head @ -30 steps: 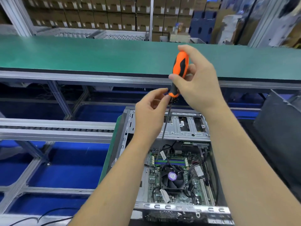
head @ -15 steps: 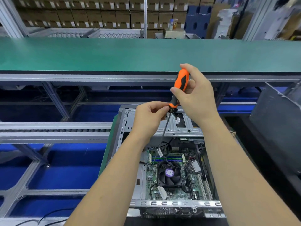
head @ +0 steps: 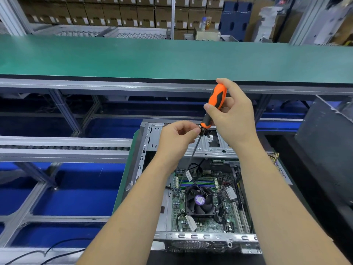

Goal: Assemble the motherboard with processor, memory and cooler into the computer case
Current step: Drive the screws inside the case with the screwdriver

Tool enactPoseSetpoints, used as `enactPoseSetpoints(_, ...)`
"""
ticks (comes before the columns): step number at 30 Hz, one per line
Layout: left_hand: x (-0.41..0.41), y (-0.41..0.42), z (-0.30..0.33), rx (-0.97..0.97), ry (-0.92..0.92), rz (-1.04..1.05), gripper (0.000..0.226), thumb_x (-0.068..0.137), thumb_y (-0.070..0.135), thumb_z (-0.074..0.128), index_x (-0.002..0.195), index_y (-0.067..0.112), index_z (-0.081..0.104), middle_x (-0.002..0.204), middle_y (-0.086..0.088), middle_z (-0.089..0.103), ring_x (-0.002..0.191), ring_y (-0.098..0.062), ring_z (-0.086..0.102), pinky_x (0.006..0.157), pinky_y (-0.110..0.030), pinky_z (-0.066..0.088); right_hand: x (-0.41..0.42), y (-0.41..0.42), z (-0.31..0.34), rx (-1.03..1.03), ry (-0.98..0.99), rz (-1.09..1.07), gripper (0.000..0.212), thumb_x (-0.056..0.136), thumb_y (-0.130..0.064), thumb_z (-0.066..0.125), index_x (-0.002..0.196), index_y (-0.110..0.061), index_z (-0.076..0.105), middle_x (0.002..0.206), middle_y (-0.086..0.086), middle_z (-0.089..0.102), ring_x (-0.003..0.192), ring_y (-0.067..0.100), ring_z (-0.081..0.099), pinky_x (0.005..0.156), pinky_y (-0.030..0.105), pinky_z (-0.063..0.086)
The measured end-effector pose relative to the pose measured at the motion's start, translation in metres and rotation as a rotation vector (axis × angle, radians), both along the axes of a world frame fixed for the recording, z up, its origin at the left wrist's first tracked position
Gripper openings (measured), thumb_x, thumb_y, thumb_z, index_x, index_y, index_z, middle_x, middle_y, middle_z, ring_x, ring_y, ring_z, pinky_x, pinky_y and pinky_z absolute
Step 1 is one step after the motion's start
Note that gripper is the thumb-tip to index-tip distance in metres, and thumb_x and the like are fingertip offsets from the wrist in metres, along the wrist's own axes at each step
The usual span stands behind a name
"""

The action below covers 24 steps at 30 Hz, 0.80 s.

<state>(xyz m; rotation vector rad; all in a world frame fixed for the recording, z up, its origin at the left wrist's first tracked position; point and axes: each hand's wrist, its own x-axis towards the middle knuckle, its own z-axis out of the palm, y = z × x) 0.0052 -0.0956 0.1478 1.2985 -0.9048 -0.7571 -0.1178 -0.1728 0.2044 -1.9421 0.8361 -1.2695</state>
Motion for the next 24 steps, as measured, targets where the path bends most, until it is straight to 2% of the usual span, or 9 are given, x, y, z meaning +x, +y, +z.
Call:
enactPoseSetpoints(5,0.000,-0.003,-0.009,0.004,0.059,0.011,0.017,0.091,0.001,0.066,0.082,0.015,0.068,0.069,0.008,0.065,0.063,-0.005,0.057,0.065,-0.022,0.051,0.001,0.002,-0.003,0.015,0.009,0.018,0.054,0.089,-0.007,0.073,0.136,-0.024,0.053,0.080,0.011,0.062,0.072,0.027,0.062,0.071,0.041,0.058)
enactPoseSetpoints(9,-0.001,-0.005,-0.015,-0.025,-0.042,-0.014,0.020,0.092,0.002,0.065,0.091,0.022,0.067,0.088,-0.005,0.068,0.080,-0.011,0.062,0.072,-0.026,0.053,0.001,0.002,-0.007,0.030,0.005,-0.004,0.053,0.088,-0.006,0.073,0.136,-0.023,0.054,0.080,0.012,0.064,0.072,0.028,0.061,0.072,0.042,0.057)
enactPoseSetpoints(12,-0.002,-0.006,-0.019,-0.040,-0.041,0.018,0.025,0.094,0.005,0.062,0.091,0.028,0.071,0.089,0.005,0.073,0.085,-0.008,0.065,0.075,-0.027,0.053,0.002,0.000,-0.009,0.053,-0.020,-0.012,0.053,0.089,-0.006,0.072,0.136,-0.022,0.054,0.080,0.013,0.064,0.074,0.030,0.062,0.073,0.047,0.057)
enactPoseSetpoints(15,-0.003,-0.007,-0.021,-0.052,-0.069,0.072,0.026,0.095,0.009,0.062,0.088,0.031,0.073,0.086,0.010,0.073,0.079,-0.005,0.064,0.073,-0.024,0.053,0.003,0.001,-0.010,0.057,-0.037,-0.025,0.052,0.089,-0.007,0.072,0.135,-0.023,0.054,0.079,0.016,0.062,0.074,0.034,0.061,0.070,0.050,0.057)
enactPoseSetpoints(17,-0.002,-0.008,-0.022,-0.051,-0.079,0.095,0.023,0.095,0.012,0.062,0.087,0.030,0.073,0.082,0.012,0.072,0.074,-0.004,0.063,0.073,-0.021,0.053,0.004,0.000,-0.011,0.055,-0.049,-0.044,0.051,0.089,-0.007,0.071,0.134,-0.023,0.054,0.078,0.012,0.063,0.073,0.032,0.062,0.071,0.050,0.057)
enactPoseSetpoints(19,0.000,-0.009,-0.025,-0.051,0.023,0.101,0.019,0.096,0.011,0.061,0.090,0.024,0.072,0.076,0.011,0.069,0.071,-0.005,0.062,0.075,-0.023,0.054,0.003,-0.002,-0.012,0.061,-0.059,-0.056,0.052,0.089,-0.007,0.072,0.135,-0.023,0.054,0.077,0.004,0.062,0.073,0.028,0.063,0.072,0.050,0.059)
enactPoseSetpoints(21,0.005,-0.011,-0.031,-0.062,0.218,0.105,0.016,0.097,0.007,0.058,0.094,0.014,0.072,0.071,0.007,0.065,0.069,-0.007,0.060,0.074,-0.024,0.054,-0.001,-0.005,-0.012,0.078,-0.064,-0.064,0.053,0.090,-0.009,0.071,0.136,-0.024,0.053,0.082,-0.001,0.064,0.078,0.023,0.066,0.074,0.050,0.060)
enactPoseSetpoints(24,0.021,-0.008,-0.050,-0.006,0.426,0.128,0.015,0.099,0.006,0.055,0.098,0.009,0.069,0.065,0.005,0.062,0.065,-0.006,0.059,0.068,-0.020,0.053,-0.010,-0.011,-0.011,0.126,-0.110,-0.082,0.051,0.091,-0.008,0.071,0.135,-0.026,0.054,0.086,0.005,0.066,0.081,0.023,0.070,0.076,0.051,0.061)
